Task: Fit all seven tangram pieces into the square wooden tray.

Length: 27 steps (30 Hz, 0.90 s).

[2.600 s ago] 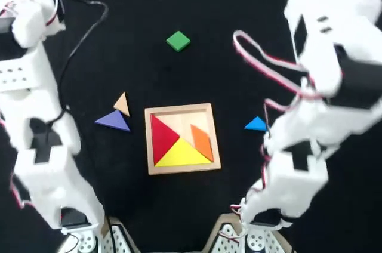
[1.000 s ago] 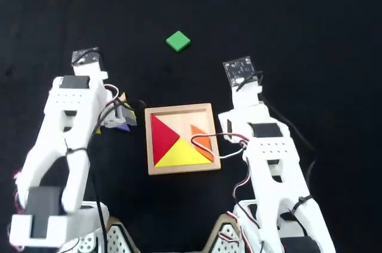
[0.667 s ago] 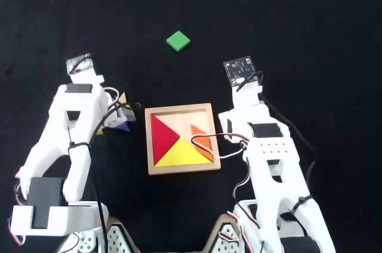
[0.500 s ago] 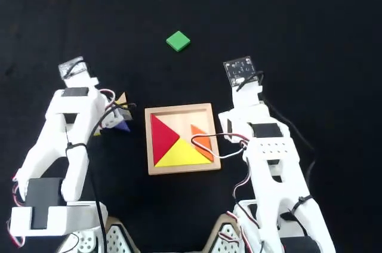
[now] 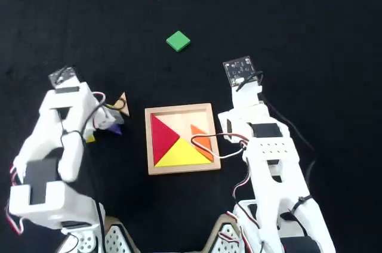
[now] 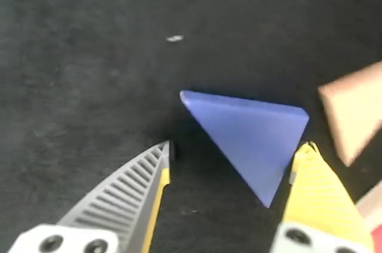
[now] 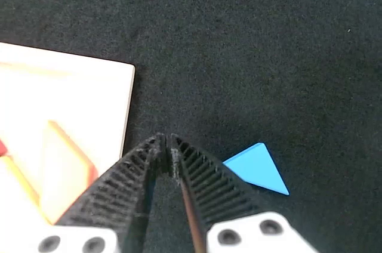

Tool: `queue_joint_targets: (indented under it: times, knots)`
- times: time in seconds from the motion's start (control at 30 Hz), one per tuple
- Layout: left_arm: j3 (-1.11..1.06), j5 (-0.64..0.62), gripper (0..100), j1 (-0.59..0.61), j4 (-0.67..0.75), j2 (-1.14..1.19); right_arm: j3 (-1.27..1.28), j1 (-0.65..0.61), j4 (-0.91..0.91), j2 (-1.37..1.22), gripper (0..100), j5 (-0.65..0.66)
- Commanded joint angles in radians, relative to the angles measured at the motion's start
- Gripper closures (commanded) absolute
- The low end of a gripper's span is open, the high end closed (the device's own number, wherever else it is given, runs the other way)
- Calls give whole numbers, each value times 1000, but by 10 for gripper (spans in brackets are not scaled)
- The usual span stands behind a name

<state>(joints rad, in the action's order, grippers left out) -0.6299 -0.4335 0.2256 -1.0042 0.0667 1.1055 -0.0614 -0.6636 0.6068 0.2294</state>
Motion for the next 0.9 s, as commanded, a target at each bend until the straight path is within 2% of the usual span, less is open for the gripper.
queue_joint_targets:
  times: [0.0, 0.13, 0.23, 0.43, 0.63, 0.87]
  knots:
    - [128, -3, 679, 120, -83, 64, -4, -12, 18, 30, 987, 9]
    - [154, 74, 679, 137, -86, 66, -4, -12, 18, 30, 987, 9]
    - [154, 64, 679, 97, -87, 58, -5, -14, 18, 30, 987, 9]
    - [182, -178, 679, 48, -66, 9, -7, -14, 20, 30, 987, 9]
    - [170, -523, 679, -24, -68, -2, -7, -14, 20, 30, 987, 9]
    - [160, -562, 679, 28, -64, 11, -5, -44, 20, 30, 987, 9]
